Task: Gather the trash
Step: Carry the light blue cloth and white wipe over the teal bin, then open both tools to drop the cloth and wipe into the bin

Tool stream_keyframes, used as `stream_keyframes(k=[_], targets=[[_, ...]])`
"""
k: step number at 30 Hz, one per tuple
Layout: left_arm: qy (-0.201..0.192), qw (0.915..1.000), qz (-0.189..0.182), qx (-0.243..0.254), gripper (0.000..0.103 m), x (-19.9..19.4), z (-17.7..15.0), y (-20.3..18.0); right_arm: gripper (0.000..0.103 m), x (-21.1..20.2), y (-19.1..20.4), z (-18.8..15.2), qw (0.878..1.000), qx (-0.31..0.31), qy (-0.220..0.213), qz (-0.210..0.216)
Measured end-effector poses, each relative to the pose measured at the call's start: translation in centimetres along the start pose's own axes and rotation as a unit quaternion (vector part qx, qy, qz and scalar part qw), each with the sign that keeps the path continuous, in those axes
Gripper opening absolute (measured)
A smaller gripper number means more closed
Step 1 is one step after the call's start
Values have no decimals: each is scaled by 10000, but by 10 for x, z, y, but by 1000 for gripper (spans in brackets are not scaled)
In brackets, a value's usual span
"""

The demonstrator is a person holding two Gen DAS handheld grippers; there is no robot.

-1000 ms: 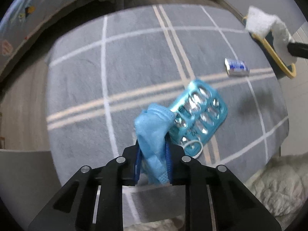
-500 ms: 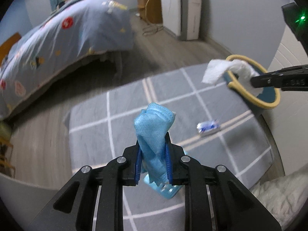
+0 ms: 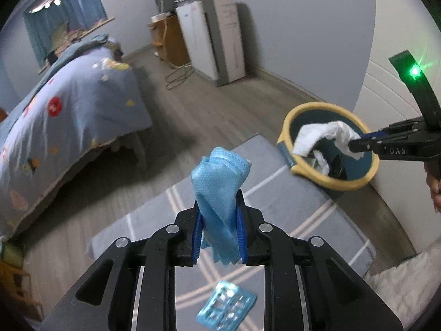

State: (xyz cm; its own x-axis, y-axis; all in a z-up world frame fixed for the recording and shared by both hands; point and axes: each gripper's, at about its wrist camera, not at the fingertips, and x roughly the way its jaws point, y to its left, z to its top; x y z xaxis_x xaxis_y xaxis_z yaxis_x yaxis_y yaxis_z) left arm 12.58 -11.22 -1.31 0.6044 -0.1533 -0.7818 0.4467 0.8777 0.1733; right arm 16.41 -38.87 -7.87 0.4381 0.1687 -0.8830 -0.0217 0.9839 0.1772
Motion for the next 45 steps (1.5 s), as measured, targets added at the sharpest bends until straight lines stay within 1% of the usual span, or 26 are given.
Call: stream_keyframes(k=[3,8,11,14,19,23,30,34,38,45], targets=[[15,9992,-350,-166,22,20,9,-13,17,2,-25,0,9996,205,-12,-172],[65,9980,-598,175,22,47,25,-55,17,5,-69,-2,9972,643,-15,-372],[71,9967,-769,258,22,59,32,-74,17,9,-93,-4,9949,909,1,-446],[47,9949,-940,353,22,73,38,-94,17,12,-107,-6,9930,1060,47,-514],[80,9913,-1266,342,22,90,45,-117,17,19,-121,-8,9908,1177,105,-655],[163,9899,-1332,468,22,103,45,-135,17,25,-132,-11,9883,1313,199,-747],[418,9886,-1290,662,22,130,39,-158,17,42,-140,-21,9832,1505,636,-812],[444,9882,-1270,727,22,139,39,-166,17,42,-140,-18,9839,1565,510,-692],[372,9883,-1294,714,22,143,43,-171,17,37,-138,-11,9855,1488,301,-755],[347,9878,-1348,704,23,153,42,-172,17,38,-142,-4,9837,1643,116,-726]])
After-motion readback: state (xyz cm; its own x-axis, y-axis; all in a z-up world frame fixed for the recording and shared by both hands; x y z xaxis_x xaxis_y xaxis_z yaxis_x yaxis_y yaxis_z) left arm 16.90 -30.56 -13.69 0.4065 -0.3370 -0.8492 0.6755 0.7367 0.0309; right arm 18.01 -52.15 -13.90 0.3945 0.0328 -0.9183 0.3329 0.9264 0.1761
